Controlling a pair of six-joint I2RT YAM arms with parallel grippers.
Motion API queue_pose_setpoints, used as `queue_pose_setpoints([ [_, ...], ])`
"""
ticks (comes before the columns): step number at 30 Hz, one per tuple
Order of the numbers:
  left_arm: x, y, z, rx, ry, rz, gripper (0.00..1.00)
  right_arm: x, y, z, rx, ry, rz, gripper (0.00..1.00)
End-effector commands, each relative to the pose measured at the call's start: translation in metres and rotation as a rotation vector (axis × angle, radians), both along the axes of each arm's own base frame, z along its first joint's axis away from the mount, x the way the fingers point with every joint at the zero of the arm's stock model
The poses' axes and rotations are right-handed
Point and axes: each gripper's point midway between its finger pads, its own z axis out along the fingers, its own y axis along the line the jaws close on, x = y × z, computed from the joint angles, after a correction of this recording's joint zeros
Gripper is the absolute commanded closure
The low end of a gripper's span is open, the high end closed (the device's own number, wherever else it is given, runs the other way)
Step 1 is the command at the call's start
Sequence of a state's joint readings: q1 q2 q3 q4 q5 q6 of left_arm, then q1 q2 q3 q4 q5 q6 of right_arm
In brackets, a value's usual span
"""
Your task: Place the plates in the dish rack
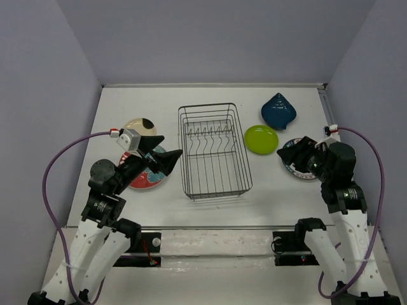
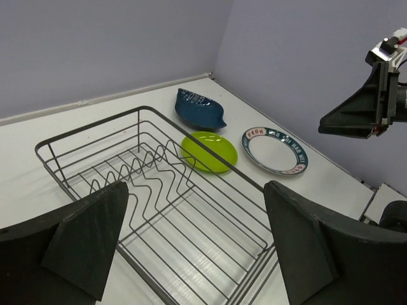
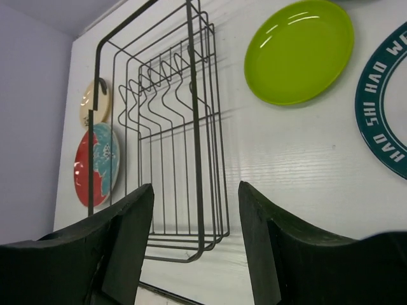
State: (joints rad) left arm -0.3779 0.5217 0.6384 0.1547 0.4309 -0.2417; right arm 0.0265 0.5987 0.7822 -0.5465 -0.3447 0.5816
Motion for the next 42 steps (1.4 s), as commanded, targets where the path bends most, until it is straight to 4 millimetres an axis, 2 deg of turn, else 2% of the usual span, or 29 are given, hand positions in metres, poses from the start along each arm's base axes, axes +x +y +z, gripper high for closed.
queue_pose_setpoints([
  [1,-0.006,0.002,0.028,-0.015,-0.090,-0.005,0.01,0.014,-0.017,-0.006,-0.038,-0.001,-0.095,0.38],
  [5,-0.007,0.001,0.026,-0.009,-0.088,-0.015,0.01,0.027,-0.028,-0.028,-0.059,0.042,-0.166,0.40],
  [13,-0.012,-0.002,0.029,-0.005,-0.104,-0.042,0.01,0.055,-0.051,-0.054,-0.064,0.105,-0.326,0.45],
  [18,-0.015,-0.001,0.031,-0.010,-0.116,-0.045,0.01,0.075,-0.032,-0.077,0.066,0.164,-0.281,0.48],
  [19,-0.016,-0.001,0.032,-0.010,-0.119,-0.049,0.01,0.083,-0.028,-0.073,0.093,0.140,-0.271,0.48],
  [21,-0.017,-0.001,0.032,-0.010,-0.121,-0.051,0.01,0.092,-0.024,-0.082,0.146,0.162,-0.277,0.48],
  [26,-0.019,-0.002,0.035,-0.018,-0.125,-0.055,0.01,0.107,-0.022,-0.102,0.268,0.183,-0.335,0.48],
  [27,-0.019,-0.002,0.035,-0.019,-0.126,-0.055,0.01,0.114,-0.024,-0.100,0.315,0.162,-0.366,0.49],
  [29,-0.019,-0.002,0.035,-0.019,-0.127,-0.056,0.01,0.115,-0.027,-0.119,0.335,0.202,-0.420,0.49],
  [30,-0.019,-0.002,0.034,-0.020,-0.125,-0.057,0.01,0.119,-0.028,-0.118,0.356,0.188,-0.455,0.49],
  [36,-0.019,-0.002,0.036,-0.021,-0.128,-0.058,0.01,0.136,-0.021,-0.129,0.338,0.205,-0.514,0.50],
  [37,-0.019,-0.002,0.035,-0.021,-0.128,-0.057,0.01,0.137,-0.023,-0.140,0.340,0.233,-0.541,0.51],
  [42,-0.019,-0.002,0.035,-0.019,-0.127,-0.058,0.01,0.142,-0.026,-0.160,0.331,0.269,-0.587,0.54],
])
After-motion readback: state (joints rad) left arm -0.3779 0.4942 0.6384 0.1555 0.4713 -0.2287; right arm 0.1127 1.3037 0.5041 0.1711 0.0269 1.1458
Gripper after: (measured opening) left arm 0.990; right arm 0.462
